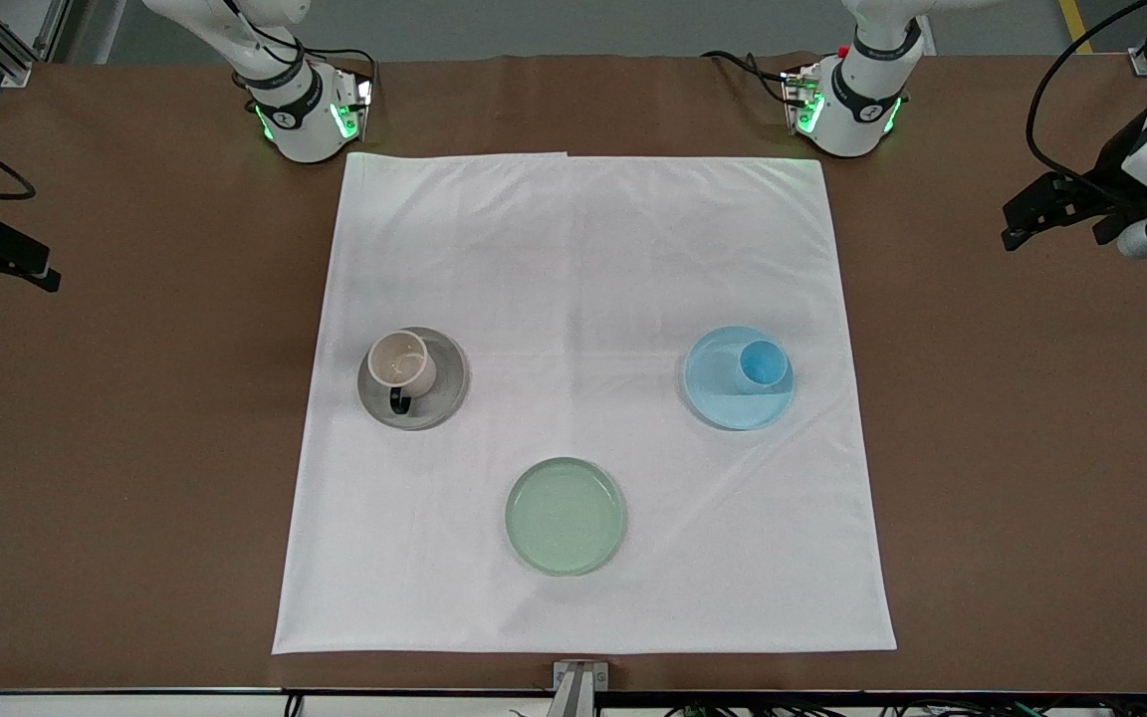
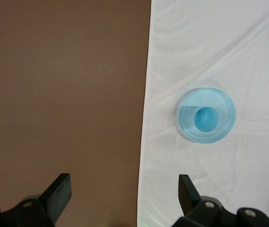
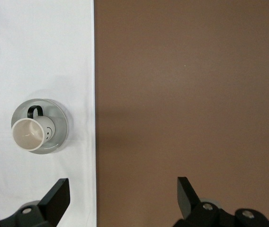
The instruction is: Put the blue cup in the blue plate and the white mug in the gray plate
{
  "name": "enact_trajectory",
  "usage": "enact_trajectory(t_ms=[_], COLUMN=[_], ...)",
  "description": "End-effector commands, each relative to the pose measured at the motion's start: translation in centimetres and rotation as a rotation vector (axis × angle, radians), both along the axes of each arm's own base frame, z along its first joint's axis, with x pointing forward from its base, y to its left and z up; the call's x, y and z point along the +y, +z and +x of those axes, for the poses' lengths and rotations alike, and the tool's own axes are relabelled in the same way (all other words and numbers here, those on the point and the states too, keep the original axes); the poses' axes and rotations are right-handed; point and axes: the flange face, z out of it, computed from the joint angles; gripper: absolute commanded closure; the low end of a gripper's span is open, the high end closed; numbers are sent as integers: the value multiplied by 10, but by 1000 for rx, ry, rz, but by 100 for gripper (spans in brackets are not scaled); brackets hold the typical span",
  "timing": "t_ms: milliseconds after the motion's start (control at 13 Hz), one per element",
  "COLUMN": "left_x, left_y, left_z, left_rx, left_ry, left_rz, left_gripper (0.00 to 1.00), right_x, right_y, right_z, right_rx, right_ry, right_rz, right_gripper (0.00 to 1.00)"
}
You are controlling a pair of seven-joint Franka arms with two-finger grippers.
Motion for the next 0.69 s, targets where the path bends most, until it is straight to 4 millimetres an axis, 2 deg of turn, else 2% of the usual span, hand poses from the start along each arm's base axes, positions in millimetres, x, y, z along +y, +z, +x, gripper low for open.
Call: enact_trajectory(t_ms=[0,615], left_x=[1,5], left_y=[11,10], left_z=[-2,-1], left_rx=[-7,3], left_ry=[-18,-3], left_rz=[-5,1], left_gripper=[0,0], right_x=[-1,-3], right_y=[7,15], right_z=[2,2], right_rx=[-14,-35], right_ry=[-1,-4], right_rz=[9,7], right_gripper=[0,0])
